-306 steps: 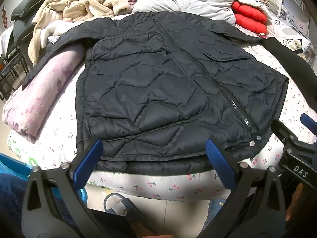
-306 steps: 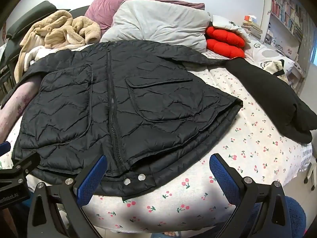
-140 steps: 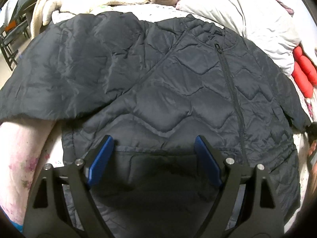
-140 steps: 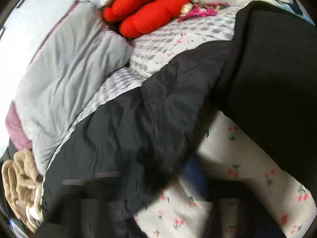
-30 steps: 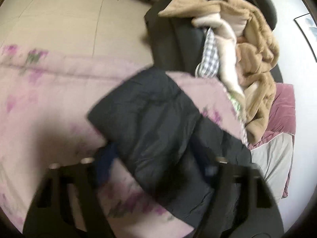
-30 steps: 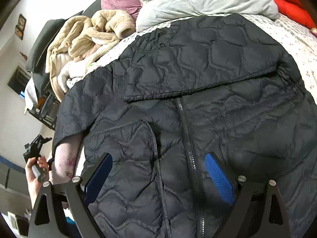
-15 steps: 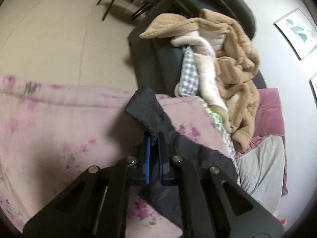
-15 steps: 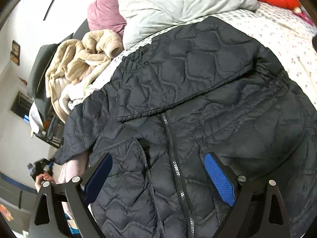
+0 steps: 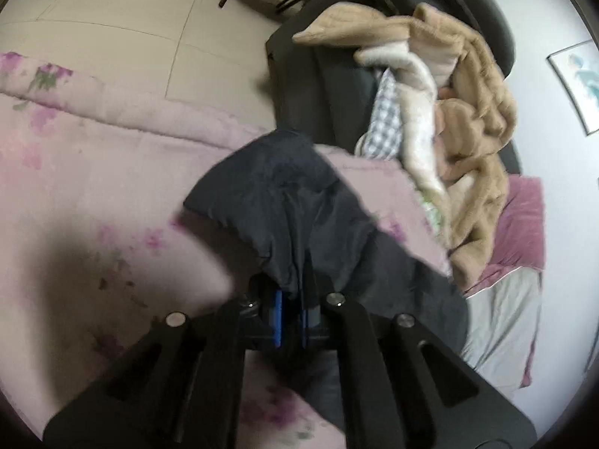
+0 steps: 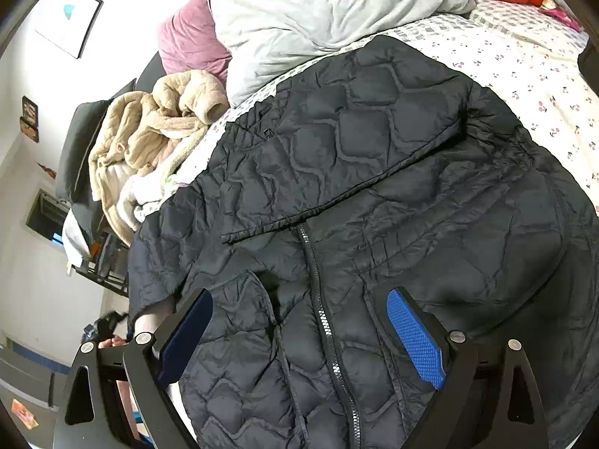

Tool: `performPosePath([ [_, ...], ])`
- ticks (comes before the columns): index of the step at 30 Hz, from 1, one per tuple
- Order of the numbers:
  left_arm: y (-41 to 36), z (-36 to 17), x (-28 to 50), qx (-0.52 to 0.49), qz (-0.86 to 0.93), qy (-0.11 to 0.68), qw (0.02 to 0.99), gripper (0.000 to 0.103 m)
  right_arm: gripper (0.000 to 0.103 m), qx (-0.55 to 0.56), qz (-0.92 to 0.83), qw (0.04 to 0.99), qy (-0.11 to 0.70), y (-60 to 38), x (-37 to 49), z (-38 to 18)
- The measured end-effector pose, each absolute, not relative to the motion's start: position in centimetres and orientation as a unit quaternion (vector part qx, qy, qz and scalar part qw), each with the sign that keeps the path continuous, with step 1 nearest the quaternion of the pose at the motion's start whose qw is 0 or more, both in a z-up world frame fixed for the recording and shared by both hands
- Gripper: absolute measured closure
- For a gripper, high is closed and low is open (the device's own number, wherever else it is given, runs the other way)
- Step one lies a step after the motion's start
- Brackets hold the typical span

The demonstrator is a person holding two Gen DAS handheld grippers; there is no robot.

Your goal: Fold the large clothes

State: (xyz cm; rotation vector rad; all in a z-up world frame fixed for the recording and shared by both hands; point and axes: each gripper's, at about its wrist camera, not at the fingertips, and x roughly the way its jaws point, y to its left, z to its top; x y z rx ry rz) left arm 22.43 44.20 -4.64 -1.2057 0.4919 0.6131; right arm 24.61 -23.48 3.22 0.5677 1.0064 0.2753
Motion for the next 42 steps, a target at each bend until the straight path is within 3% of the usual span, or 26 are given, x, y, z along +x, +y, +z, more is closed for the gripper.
performPosePath([
  [4,43.1,-1.1,20.6,-0.543,0.269,0.155,0.78,0.097,0.008,0.271,0.132,0.831,0.468,-24.0,24.5,3.4],
  [11,36.7,8.3,19.5,-0.436,0.214,0.075,0.871,0.098,0.008,0.293,0.129,0.829,0.459,-25.6,24.5,3.8],
  [19,20.6,14.8,23.6,-0.279,0.07,0.102,0.952,0.098,0.008,0.295,0.068,0.838,0.455,-28.8,25.1,3.2],
  [25,6.9,13.5,29.2,-0.175,-0.034,0.185,0.966,0.098,0.008,0.36,0.078,0.811,0.454,-30.8,25.3,1.8],
  [29,0.5,9.8,33.7,-0.186,-0.075,0.262,0.944,0.097,0.008,0.372,0.082,0.813,0.44,-31.6,25.0,2.2],
  [31,-2.5,7.1,36.0,-0.181,-0.083,0.314,0.928,0.089,0.008,0.378,0.079,0.813,0.435,-32.0,25.0,2.3],
  [33,-4.9,4.7,37.6,-0.17,-0.097,0.362,0.912,0.06,0.008,0.386,0.079,0.809,0.436,-32.5,25.1,2.1],
  [34,-6.0,3.7,37.7,-0.166,-0.104,0.377,0.905,0.056,0.008,0.391,0.08,0.806,0.438,-32.7,25.2,1.9],
  [42,-9.2,-0.5,38.7,-0.187,-0.128,0.448,0.865,0.051,0.008,0.416,0.088,0.795,0.432,-33.8,25.1,1.8],
])
